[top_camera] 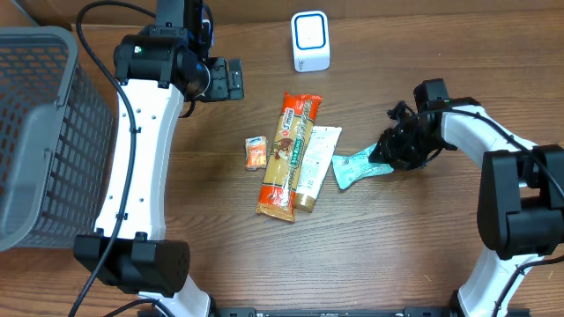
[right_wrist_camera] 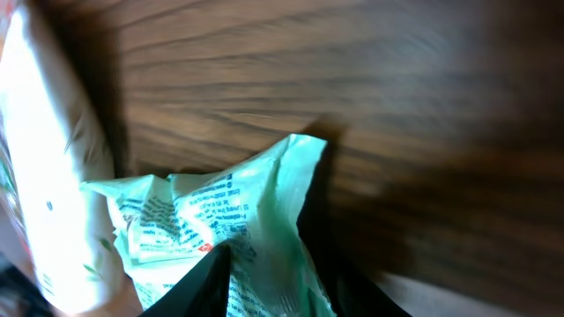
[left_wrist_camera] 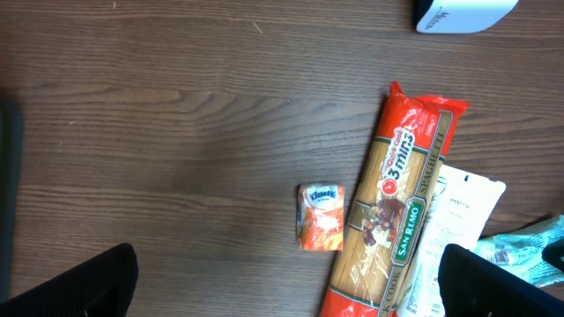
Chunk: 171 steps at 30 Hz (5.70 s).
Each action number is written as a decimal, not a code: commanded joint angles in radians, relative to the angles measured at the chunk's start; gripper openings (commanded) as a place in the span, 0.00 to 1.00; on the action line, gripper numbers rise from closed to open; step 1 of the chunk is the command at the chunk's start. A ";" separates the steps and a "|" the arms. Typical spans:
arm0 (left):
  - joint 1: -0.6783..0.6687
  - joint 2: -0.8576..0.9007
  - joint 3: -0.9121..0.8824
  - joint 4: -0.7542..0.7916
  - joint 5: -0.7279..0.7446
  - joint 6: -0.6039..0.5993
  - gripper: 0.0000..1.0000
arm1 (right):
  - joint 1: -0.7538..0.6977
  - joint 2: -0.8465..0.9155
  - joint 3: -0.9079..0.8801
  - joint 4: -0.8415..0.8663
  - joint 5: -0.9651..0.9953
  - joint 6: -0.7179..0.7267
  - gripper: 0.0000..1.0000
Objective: Scan the item barcode
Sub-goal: 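Close the right gripper on the green packet, then lift the green packet with the right gripper toward the white scanner, then hold the green packet under the scanner, then swing it right, then release the green packet at the right table edge, then reach the right gripper to the white tube and grasp it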
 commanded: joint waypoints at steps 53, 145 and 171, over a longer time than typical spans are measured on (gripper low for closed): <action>0.003 0.008 -0.003 0.000 -0.016 -0.007 1.00 | 0.073 -0.473 0.286 -0.230 0.272 0.058 0.03; 0.002 0.008 -0.003 0.000 -0.016 -0.007 1.00 | -0.518 -0.341 0.008 0.029 0.208 0.323 0.04; 0.002 0.008 -0.003 0.000 -0.016 -0.007 1.00 | -0.530 -0.414 0.071 -0.110 0.112 0.260 0.80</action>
